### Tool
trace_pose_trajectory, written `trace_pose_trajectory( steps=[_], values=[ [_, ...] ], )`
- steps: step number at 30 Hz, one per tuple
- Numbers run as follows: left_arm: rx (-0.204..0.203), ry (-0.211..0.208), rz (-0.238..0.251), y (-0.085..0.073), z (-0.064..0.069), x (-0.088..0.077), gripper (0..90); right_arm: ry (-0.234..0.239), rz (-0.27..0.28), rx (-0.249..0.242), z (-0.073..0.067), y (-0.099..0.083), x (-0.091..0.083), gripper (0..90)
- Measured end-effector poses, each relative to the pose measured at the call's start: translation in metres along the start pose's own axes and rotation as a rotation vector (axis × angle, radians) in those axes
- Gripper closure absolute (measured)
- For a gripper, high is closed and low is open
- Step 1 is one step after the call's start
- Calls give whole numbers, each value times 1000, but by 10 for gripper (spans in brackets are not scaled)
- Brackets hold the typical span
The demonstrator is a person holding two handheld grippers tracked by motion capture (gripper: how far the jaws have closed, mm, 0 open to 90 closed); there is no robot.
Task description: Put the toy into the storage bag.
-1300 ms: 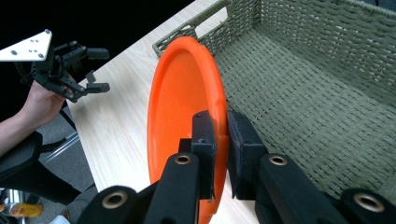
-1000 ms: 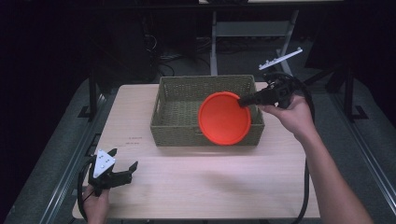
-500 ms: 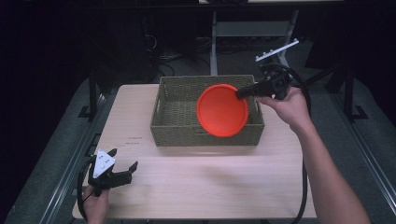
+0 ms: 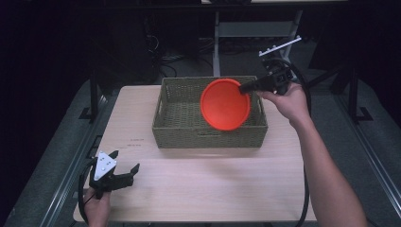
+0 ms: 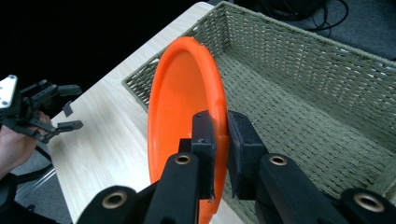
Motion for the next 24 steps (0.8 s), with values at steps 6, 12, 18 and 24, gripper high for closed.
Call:
trace_pose_trajectory(
  steps=[6, 12, 18, 24],
  values=[
    [-2, 0, -1, 0, 0, 0, 128, -16, 1, 15, 8, 5, 6, 819],
    [-10, -1, 8, 1, 1, 0, 128, -22, 2, 27, 12, 6, 11, 819],
    [-10, -2, 7, 1, 1, 0, 128, -40, -9, 36, 16, 9, 16, 819],
    [-9, 2, 4, 1, 0, 0, 128, -48, -7, 46, 19, 14, 22, 818]
  ],
)
Point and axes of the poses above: each handheld gripper's, and its own axes: x roughly forward along the jaws, y roughly out of its top, z roughly to its right, the point moved 9 cm from there along x, roughly forward along the jaws, and after that the axes turned 3 degrees about x, right-handed, at the moved point
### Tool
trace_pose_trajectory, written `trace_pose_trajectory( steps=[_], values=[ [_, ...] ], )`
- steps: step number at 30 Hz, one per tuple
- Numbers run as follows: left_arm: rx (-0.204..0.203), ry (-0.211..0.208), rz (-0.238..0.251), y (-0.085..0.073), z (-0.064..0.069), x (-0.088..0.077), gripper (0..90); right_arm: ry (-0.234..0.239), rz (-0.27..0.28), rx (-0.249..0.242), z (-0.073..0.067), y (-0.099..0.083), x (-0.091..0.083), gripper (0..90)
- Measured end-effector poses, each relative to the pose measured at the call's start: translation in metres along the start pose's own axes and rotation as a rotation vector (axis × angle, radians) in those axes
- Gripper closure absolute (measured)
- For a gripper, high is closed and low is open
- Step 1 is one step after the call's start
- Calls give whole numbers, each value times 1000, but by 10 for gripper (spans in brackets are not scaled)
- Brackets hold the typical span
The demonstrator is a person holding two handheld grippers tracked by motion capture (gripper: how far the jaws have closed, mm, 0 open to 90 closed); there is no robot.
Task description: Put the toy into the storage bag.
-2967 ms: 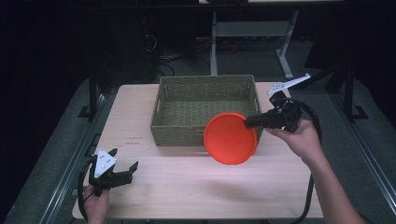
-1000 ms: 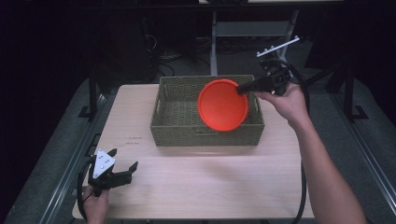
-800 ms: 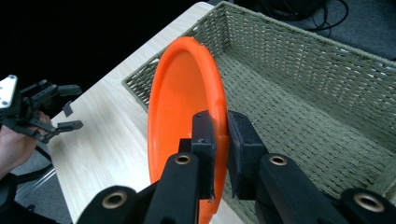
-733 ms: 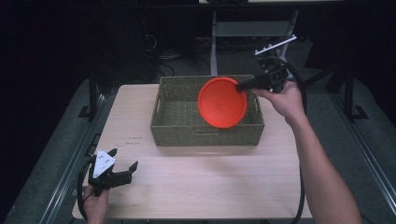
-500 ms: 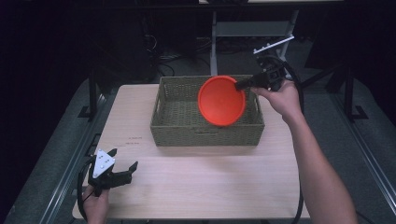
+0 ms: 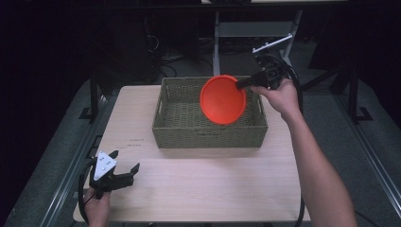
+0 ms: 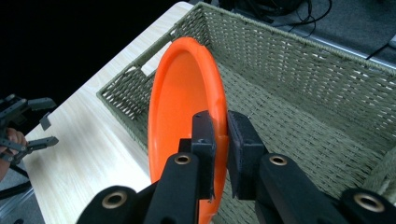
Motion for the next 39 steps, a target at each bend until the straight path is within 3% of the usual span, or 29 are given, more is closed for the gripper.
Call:
trace_pose_trajectory(
  steps=[39],
  values=[
    [-6, 0, 3, -2, 0, -2, 128, -45, -18, 70, 30, 2, 52, 818]
  ],
)
Point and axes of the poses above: each handheld gripper's, and its own axes: x roughly forward along the jaws, y roughly out of its top, z roughly to its right, the point moved 9 cm from there along x, roughly forward along the jaws, and after that the axes turned 3 degrees about x, right-handed, at the moved point
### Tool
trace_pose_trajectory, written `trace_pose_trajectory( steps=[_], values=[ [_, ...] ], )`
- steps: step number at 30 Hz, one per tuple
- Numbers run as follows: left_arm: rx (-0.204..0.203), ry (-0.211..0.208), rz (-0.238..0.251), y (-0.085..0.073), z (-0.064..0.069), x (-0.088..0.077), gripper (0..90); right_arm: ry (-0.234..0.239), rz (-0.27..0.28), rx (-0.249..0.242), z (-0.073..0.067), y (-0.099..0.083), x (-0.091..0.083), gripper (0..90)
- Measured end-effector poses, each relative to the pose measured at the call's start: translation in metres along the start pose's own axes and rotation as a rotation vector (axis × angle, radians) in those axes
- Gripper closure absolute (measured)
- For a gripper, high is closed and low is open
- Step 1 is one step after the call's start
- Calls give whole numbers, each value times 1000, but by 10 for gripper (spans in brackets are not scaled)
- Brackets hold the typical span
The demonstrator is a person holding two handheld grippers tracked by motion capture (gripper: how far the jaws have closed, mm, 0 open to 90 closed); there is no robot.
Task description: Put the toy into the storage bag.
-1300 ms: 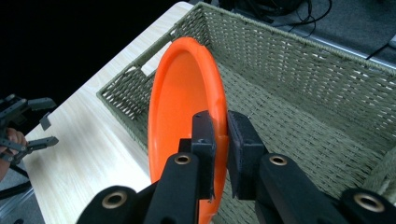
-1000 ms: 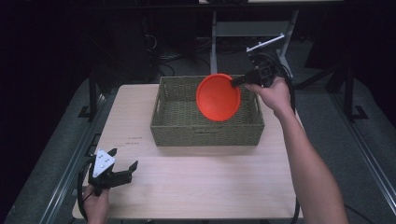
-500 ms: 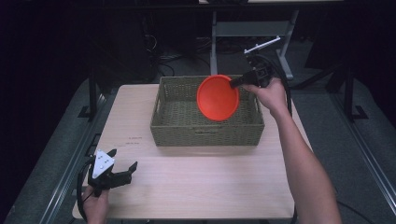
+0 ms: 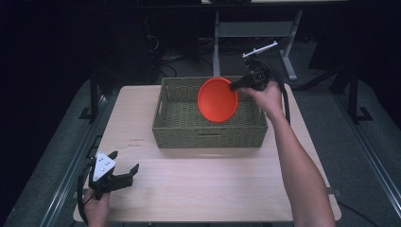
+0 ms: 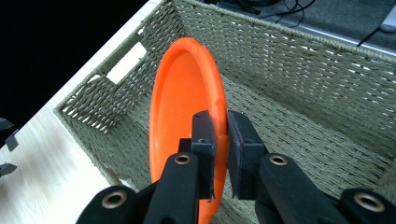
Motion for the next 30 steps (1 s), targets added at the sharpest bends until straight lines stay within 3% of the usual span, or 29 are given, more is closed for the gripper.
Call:
trace_pose_trajectory(
  steps=[9, 30],
  values=[
    [7, -2, -6, 0, 0, 0, 128, -23, -11, 28, 14, -6, 12, 816],
    [0, -1, -3, 0, 1, 0, 128, -46, -38, 34, 18, -14, 30, 816]
  ],
)
Point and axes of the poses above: each handheld gripper's, and its own axes: x roughly forward along the jaws, y roughly out of its top, z roughly to its right, the point moved 9 cm from there along x, roughly forward along the jaws, and after that the axes turned 3 degrees about x, right-handed, at the moved point
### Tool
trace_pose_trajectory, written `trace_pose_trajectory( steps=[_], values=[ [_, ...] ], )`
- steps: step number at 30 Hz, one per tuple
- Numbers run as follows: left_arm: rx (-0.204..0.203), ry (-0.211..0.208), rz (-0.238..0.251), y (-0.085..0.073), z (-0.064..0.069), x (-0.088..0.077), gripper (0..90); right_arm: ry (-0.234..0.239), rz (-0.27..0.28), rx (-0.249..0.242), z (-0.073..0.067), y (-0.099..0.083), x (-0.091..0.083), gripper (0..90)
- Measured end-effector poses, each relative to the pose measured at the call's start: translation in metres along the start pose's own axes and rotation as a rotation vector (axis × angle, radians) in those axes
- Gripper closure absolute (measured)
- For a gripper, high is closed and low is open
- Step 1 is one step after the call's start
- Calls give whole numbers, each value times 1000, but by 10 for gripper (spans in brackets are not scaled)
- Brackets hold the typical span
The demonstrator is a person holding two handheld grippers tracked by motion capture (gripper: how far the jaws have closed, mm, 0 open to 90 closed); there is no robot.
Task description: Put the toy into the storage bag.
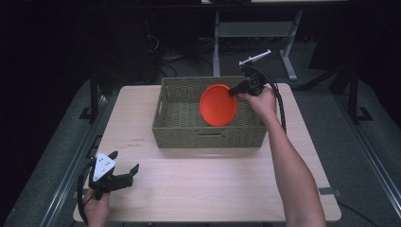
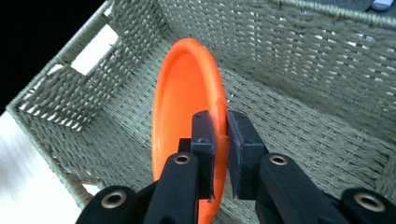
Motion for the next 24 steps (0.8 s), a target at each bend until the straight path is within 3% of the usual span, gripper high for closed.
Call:
trace_pose_trajectory(
  steps=[12, 22, 24],
  values=[
    [1, 0, -2, 0, 0, -1, 128, -26, -64, 7, 11, -17, 18, 813],
    [2, 0, -1, 0, 0, -1, 128, -27, -122, 2, 8, -25, 33, 802],
    [3, 0, -2, 0, 0, -1, 128, -50, -132, -6, 8, -26, 36, 802]
  ],
)
Point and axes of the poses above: each handheld gripper's, and its own axes: x roughly forward along the jaws, y roughly out of its top, z roughly to its right, the point moved 9 cm from there along x, roughly forward along the jaws, and after that the axes turned 3 degrees about x, right-handed, at the moved point
